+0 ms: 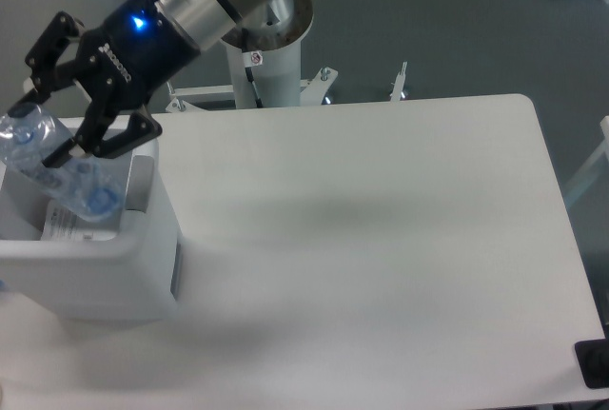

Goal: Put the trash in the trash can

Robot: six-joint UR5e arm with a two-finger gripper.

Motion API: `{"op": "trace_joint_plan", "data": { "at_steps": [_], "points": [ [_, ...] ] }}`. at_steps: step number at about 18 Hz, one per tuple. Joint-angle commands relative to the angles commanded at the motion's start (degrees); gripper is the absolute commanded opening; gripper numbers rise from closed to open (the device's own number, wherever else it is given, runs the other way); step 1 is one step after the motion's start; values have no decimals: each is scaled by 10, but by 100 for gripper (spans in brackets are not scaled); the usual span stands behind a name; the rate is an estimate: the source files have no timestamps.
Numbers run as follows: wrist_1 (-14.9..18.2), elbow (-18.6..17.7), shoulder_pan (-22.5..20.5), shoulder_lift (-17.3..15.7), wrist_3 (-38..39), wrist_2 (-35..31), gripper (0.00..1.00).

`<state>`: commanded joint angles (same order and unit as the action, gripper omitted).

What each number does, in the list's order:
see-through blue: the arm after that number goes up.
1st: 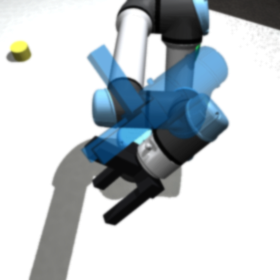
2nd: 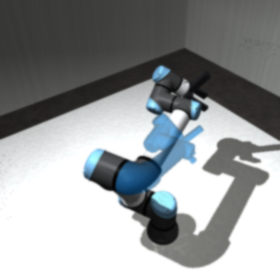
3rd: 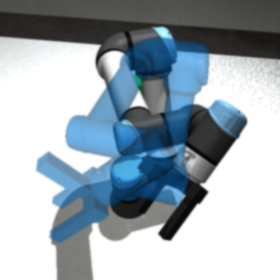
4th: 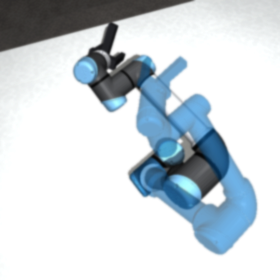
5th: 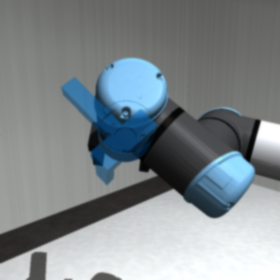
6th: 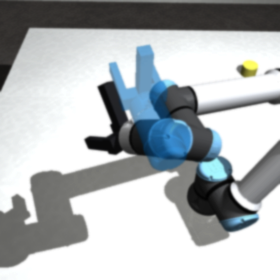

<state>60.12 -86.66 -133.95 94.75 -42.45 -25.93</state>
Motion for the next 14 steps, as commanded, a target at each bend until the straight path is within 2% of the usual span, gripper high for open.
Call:
{"op": "trace_joint_plan", "data": {
  "at_steps": [5,9,12,14],
  "points": [
    [1,1,-10,0,2,-4,100],
    [4,-4,-77,9,2,-10,100],
    [2,-18,-136,22,-5,-84,100],
    [2,-25,-179,48,-6,-105,100]
  ]
}}
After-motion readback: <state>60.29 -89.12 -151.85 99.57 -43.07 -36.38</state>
